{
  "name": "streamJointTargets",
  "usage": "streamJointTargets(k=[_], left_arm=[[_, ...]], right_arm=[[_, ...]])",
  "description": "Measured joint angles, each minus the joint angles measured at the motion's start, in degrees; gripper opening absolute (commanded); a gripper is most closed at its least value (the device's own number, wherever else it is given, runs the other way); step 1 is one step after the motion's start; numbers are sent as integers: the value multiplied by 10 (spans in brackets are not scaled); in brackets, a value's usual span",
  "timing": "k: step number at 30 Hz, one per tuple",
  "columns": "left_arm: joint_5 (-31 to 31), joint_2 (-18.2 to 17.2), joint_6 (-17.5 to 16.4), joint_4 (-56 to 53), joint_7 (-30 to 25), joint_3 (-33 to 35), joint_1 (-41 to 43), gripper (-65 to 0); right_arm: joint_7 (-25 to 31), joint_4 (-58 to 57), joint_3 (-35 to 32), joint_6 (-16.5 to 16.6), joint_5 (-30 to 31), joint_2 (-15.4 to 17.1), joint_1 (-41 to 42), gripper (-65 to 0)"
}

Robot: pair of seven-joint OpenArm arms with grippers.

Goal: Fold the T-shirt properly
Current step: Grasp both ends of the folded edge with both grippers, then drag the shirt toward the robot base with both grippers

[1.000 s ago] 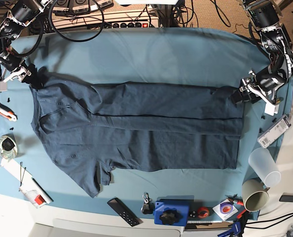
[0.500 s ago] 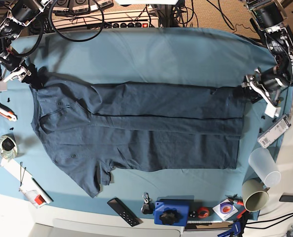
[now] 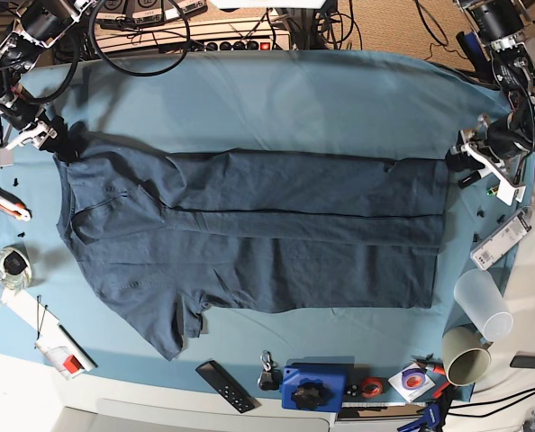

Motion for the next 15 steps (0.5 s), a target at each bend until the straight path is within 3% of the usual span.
streamJointTargets(k=[9,15], left_arm=[[-40,35,-24,-36,-29,0,-7,-379],[-57,39,-30,-40,-20,0,-12,-380]], right_arm=[[0,0,0,0,0,0,0,-320],[0,0,0,0,0,0,0,-326]])
